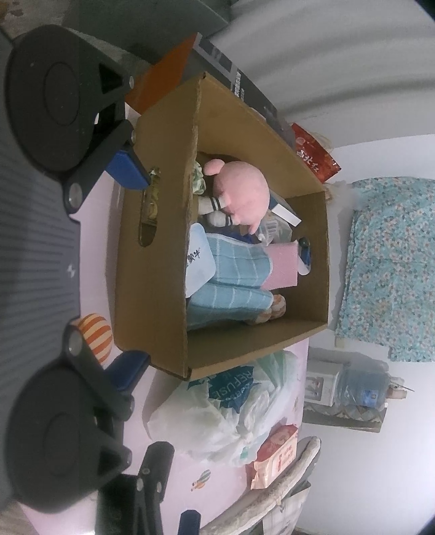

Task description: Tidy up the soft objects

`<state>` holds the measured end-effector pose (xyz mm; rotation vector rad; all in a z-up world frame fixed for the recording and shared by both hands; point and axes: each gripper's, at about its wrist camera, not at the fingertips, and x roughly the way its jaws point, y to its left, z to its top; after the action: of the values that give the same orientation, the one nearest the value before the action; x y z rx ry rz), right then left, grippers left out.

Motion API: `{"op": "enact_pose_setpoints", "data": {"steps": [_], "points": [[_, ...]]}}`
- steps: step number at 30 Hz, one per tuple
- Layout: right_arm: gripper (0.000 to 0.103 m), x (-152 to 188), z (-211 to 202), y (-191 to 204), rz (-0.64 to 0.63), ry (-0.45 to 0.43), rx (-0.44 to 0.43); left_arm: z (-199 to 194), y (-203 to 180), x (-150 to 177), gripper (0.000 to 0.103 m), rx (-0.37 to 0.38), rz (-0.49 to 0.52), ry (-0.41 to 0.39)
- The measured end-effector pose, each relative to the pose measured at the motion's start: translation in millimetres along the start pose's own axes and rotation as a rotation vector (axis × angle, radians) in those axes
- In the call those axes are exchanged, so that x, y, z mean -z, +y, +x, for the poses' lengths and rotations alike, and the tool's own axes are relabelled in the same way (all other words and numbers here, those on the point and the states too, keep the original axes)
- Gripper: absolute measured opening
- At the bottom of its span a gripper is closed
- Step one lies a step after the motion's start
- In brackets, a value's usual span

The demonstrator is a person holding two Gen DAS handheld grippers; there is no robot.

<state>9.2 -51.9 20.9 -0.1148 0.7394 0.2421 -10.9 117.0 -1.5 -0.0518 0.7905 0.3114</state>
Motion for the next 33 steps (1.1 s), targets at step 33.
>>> {"op": "enact_pose_setpoints", "data": {"steps": [33], "points": [[0.102,-0.2,1.2,3.6,-0.01,0.016,-0.007,2.0,5.5,0.2,0.103,-0.012,-0.015,-0.001]]}}
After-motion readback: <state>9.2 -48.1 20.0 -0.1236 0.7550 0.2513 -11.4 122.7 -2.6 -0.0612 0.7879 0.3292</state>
